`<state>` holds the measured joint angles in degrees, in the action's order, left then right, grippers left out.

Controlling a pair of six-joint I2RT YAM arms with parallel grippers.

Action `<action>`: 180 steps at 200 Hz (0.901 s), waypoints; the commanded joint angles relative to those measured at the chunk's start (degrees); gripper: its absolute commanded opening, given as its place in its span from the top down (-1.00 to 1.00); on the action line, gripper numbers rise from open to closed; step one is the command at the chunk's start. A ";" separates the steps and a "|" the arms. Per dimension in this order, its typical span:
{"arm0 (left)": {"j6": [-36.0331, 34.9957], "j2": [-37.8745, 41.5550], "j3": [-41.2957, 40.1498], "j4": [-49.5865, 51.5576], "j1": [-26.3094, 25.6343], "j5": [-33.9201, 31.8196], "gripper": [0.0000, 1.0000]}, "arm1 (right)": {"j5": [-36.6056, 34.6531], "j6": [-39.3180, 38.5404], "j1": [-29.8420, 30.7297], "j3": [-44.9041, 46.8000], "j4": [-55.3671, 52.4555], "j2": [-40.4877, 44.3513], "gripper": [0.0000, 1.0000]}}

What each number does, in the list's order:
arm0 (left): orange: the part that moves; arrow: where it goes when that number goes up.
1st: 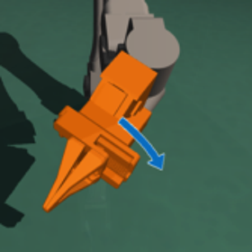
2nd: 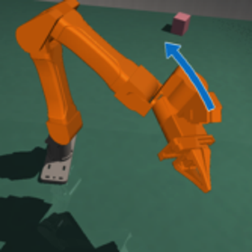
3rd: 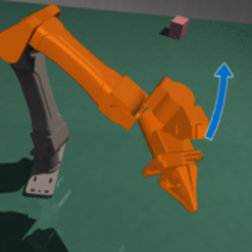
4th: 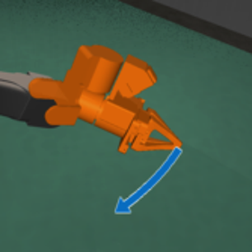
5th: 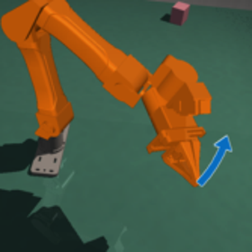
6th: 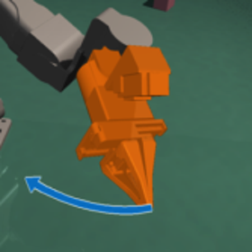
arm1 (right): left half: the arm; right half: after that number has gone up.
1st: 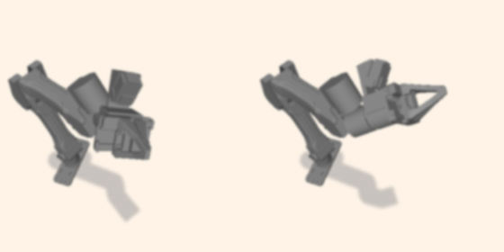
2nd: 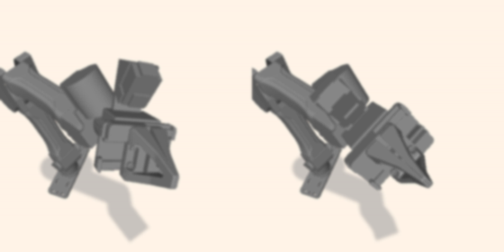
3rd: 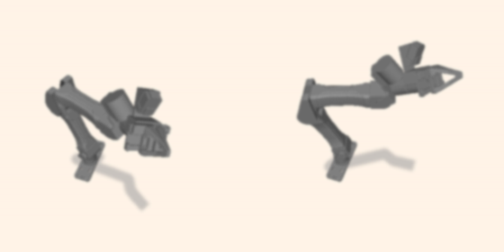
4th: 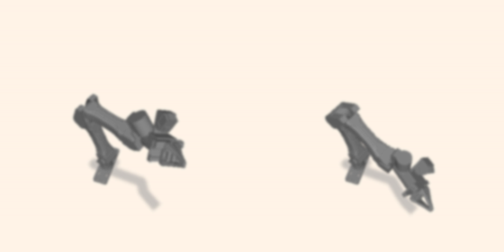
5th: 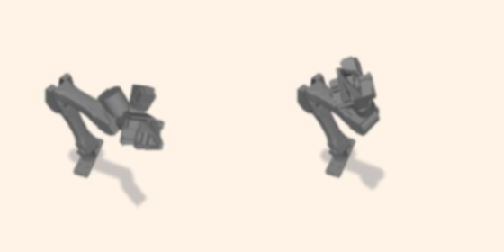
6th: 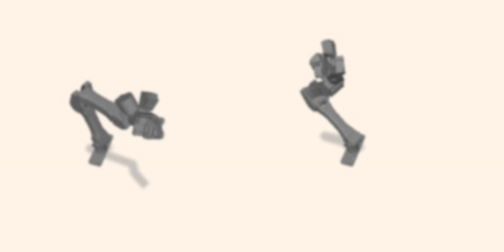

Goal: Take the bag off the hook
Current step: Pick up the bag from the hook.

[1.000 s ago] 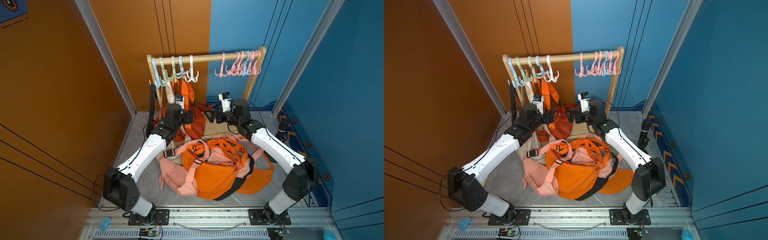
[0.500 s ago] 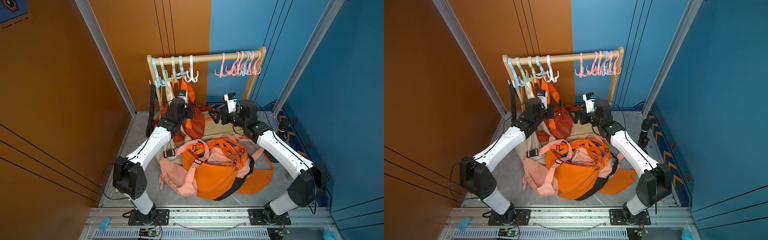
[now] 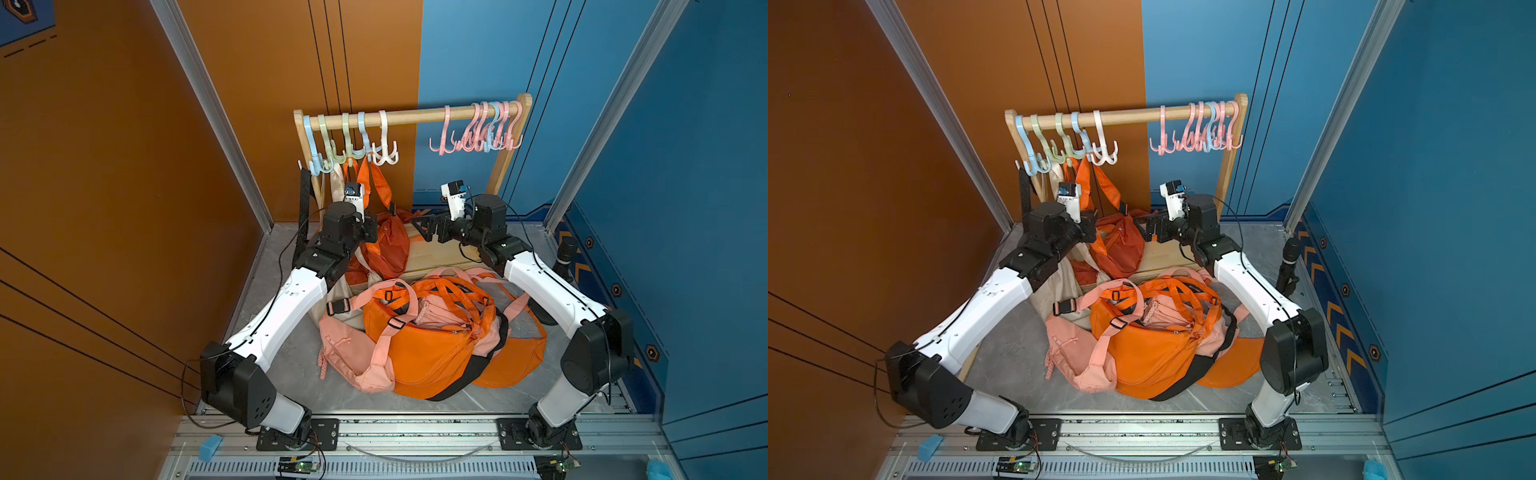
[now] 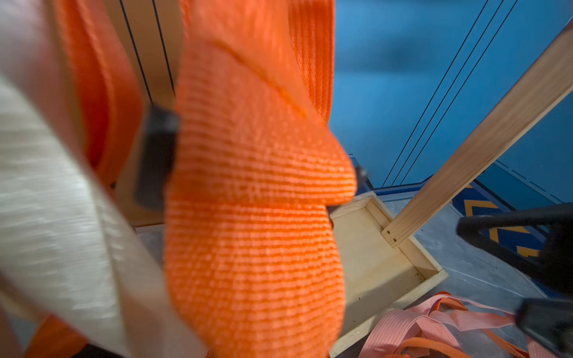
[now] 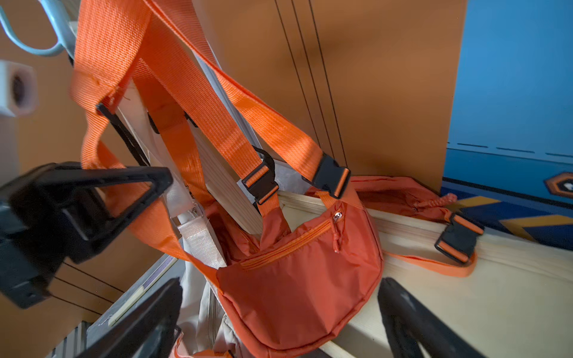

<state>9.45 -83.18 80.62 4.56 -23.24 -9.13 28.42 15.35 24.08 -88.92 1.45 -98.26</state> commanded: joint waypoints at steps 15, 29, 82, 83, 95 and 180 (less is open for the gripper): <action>-0.51 3.84 -1.76 1.77 1.61 1.51 1.00 | 7.00 -1.41 1.44 -8.31 4.49 -5.85 -1.00; -0.49 4.45 -2.28 2.21 2.18 1.82 1.00 | 8.05 -1.66 2.00 -11.55 4.52 -8.06 -1.00; -0.14 6.64 -3.88 2.95 3.73 2.88 1.00 | 9.23 -3.36 4.04 -23.86 1.78 -16.29 -0.98; -0.14 6.68 -3.88 2.98 3.77 2.88 1.00 | 9.17 -3.29 4.05 -24.07 1.75 -16.45 -0.98; -0.06 7.12 -4.13 3.26 4.15 3.19 1.00 | 8.95 -2.62 4.27 -26.39 1.54 -17.91 -0.95; 0.48 9.60 -6.33 3.82 5.14 4.33 1.00 | 6.91 -1.71 5.81 -42.24 0.03 -30.53 -0.83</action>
<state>9.47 -74.91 75.37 7.25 -18.85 -5.91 35.92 12.91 29.15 -125.56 3.01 -125.71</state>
